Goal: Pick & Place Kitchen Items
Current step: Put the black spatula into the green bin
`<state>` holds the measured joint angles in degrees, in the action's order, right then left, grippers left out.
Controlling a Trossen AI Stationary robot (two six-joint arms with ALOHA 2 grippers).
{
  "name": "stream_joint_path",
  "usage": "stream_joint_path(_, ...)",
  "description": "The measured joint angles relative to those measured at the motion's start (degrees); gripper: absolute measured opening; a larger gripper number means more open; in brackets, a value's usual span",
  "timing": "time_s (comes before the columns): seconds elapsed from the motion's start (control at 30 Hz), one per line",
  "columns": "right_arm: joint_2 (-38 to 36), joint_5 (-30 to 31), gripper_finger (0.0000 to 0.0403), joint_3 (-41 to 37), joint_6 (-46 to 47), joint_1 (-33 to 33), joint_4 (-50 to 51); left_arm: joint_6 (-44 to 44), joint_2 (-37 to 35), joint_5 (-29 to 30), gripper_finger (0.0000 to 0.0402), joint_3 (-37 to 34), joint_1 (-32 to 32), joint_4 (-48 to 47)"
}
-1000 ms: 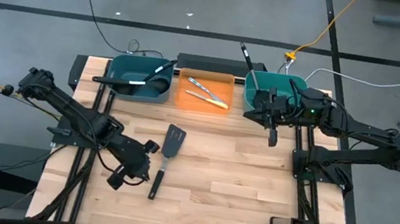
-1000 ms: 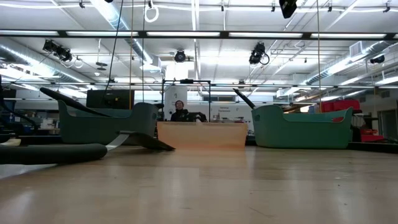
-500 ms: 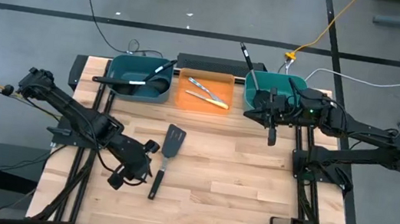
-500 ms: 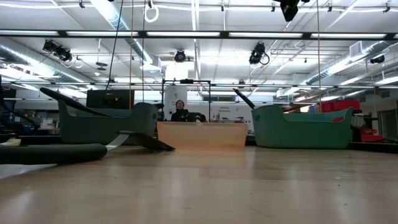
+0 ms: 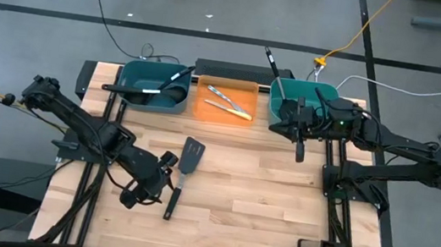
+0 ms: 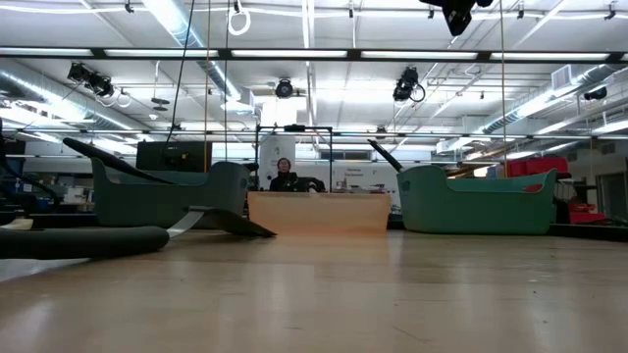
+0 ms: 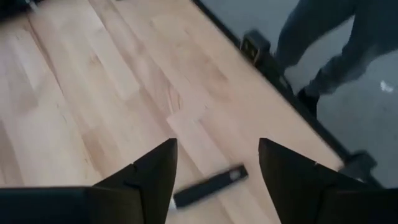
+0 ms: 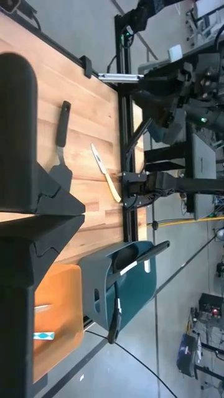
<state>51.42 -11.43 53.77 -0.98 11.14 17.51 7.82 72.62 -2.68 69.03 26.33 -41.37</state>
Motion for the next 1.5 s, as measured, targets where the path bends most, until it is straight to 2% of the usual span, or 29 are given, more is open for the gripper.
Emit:
stream_joint_path(0.37, 0.3, -0.3, 0.0005, -0.1, -1.4, 0.0, 2.5, 2.0, 9.9, 0.3, 0.0243, 8.7, -0.1, -8.1)
stream_joint_path(0.47, 0.7, -2.2, 0.0005, 0.0, -1.4, 0.0, 2.3, 4.2, 11.6, 0.3, 0.0243, 9.1, -0.1, -10.1)
stream_joint_path(0.53, 1.0, -3.1, 0.0005, -0.1, -1.4, 0.0, 3.2, 6.2, 12.7, 0.5, 0.0243, 9.9, -0.1, -7.8)
stream_joint_path(0.6, 1.5, -3.2, 0.0005, 0.0, -1.4, 0.0, 2.7, 8.6, 13.8, 0.8, 0.0243, 9.7, -0.1, -12.3)
stream_joint_path(0.67, 1.7, -3.2, 0.0005, -0.1, -1.3, -0.1, 3.9, 10.9, 14.9, 0.8, 0.0243, 10.3, -0.1, -10.4)
stream_joint_path(0.73, 2.2, -3.3, 0.0005, 0.0, -1.4, -0.2, 3.0, 12.2, 15.0, 1.5, 0.0243, 10.1, 0.2, -14.2)
stream_joint_path(0.83, 2.6, -4.3, 0.0005, -0.1, -1.5, -0.3, 3.4, 12.9, 16.3, 1.7, 0.0243, 10.4, 0.3, -13.0)
stream_joint_path(0.9, 2.8, -4.7, 0.0005, 0.0, -1.4, -0.5, 3.1, 12.4, 16.4, 1.5, 0.0243, 10.0, 0.5, -16.1)
stream_joint_path(0.97, 2.8, -4.7, 0.0005, -0.1, -1.5, -0.5, 3.2, 12.1, 16.6, 1.1, 0.0243, 10.4, 0.7, -14.1)
stream_joint_path(1.5, 2.8, -4.6, 0.0005, 0.0, -3.1, -0.5, 2.8, 12.9, 16.6, 1.5, 0.0243, 10.2, 0.7, -14.7)
